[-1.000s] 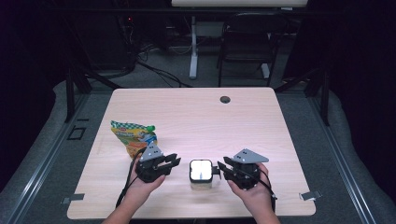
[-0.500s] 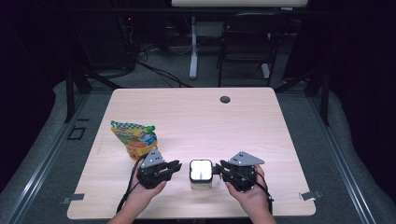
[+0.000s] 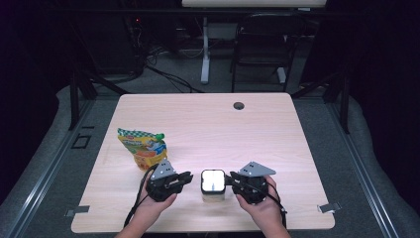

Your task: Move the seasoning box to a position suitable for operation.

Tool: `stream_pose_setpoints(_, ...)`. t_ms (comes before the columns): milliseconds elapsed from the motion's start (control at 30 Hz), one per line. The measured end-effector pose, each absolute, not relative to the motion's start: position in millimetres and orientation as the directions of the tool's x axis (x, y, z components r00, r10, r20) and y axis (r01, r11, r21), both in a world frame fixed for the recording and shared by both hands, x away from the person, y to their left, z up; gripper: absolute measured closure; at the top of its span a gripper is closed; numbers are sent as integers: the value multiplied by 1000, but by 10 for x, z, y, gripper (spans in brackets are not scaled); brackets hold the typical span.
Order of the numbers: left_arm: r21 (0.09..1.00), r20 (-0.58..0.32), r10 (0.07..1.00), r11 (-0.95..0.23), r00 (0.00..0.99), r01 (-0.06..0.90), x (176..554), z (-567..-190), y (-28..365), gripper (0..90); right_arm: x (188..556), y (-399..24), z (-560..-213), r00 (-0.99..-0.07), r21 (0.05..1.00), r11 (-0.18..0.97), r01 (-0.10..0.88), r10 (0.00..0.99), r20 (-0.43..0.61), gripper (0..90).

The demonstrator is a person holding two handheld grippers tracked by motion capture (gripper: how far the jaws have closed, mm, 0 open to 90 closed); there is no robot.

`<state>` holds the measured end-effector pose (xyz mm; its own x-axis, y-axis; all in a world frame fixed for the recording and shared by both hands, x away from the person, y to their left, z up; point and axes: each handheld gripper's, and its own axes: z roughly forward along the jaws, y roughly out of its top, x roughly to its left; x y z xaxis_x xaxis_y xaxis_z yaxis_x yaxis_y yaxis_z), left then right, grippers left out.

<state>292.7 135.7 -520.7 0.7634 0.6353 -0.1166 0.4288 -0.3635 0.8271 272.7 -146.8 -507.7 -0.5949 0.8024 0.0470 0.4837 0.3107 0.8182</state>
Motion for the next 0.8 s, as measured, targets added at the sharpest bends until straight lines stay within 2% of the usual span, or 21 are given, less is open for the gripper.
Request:
stream_pose_setpoints(533,806,-112,587,-418,802,419,2849,-5253,1262,896,2715,-1483,-5098,-597,822,288,491,799,76,815)
stream_pose_setpoints(800,794,-111,559,-447,822,412,2811,-5308,1191,900,2707,-1485,-5104,-598,826,280,489,797,84,815)
